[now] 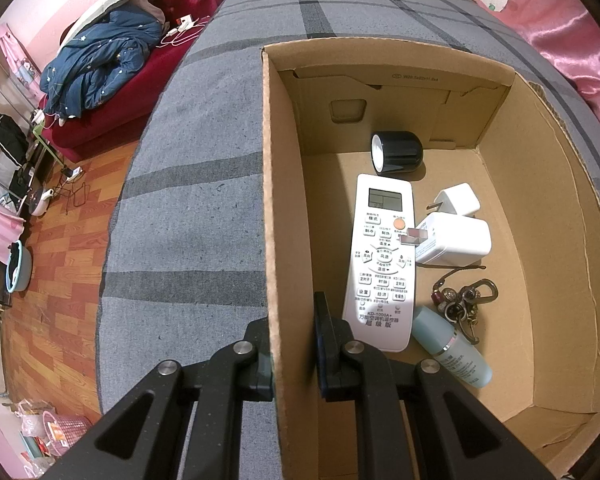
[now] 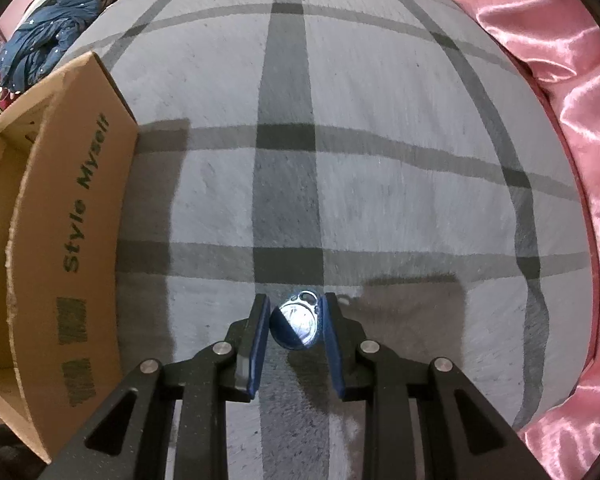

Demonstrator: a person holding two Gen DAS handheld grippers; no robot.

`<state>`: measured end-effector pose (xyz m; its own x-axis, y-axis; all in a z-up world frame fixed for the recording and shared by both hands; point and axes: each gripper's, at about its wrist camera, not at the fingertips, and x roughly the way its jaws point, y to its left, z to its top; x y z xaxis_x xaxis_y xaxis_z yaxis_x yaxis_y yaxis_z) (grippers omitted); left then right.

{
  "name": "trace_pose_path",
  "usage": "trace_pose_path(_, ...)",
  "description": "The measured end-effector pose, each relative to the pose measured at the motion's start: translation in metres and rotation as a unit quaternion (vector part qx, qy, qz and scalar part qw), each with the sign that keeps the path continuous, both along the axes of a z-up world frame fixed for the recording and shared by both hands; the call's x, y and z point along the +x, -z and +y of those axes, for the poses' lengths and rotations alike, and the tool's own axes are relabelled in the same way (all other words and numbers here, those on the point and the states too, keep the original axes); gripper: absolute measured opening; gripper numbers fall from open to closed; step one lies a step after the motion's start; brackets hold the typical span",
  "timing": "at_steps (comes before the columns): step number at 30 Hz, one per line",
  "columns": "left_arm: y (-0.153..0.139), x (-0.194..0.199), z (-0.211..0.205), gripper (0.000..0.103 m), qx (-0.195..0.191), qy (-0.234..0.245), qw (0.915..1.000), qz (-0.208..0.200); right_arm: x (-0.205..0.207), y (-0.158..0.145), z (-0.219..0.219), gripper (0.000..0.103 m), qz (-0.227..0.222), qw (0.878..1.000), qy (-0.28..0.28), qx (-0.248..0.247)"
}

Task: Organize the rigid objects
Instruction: 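Lift and carry the blue key fob with the right gripper into the box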

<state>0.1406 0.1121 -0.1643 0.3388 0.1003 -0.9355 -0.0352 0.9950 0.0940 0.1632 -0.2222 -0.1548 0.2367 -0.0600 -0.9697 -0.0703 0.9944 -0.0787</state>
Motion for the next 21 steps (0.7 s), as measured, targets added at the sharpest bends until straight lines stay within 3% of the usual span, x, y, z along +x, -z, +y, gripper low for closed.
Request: trace_pose_path(21,0.001,0.000,0.000,0.014,0.000,0.000,1.0000,0.000,0.011,-0.052,0.043,0.027,-0.033,0.998,-0.046,0.009)
